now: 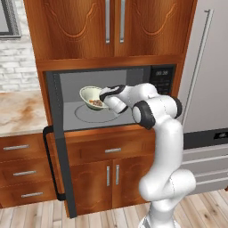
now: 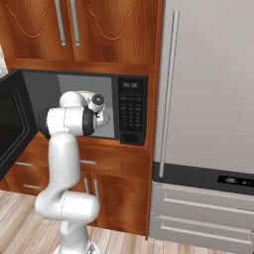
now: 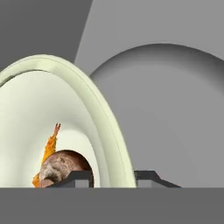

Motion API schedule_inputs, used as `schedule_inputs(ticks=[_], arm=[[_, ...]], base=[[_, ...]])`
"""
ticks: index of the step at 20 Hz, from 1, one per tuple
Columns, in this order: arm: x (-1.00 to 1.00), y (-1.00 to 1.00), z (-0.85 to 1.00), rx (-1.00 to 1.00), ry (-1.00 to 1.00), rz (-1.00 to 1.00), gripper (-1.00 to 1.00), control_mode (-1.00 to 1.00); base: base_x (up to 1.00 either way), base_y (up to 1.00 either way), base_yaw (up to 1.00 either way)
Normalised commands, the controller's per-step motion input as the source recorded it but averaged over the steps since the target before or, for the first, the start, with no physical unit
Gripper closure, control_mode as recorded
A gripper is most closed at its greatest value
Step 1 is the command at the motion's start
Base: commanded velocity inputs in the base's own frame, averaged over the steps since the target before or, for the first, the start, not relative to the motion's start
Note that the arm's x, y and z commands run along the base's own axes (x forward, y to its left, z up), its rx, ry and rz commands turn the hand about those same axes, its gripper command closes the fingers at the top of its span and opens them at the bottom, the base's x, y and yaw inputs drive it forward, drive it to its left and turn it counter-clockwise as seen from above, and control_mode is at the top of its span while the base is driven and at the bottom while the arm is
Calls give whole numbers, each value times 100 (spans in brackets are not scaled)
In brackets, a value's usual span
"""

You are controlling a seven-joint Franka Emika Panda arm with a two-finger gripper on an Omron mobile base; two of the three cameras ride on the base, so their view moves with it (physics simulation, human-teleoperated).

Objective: The microwave is finished heating the shrimp and mushroom. Take the bowl containing the food and place it on the dining counter.

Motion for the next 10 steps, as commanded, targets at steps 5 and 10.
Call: schedule_inputs(ticks=[5, 10], arm=[[-26, 0, 0, 0, -2, 0, 100, -100], [-98, 0, 28, 2, -17, 0, 100, -100]], base=[[0, 0, 0], [0, 0, 0]])
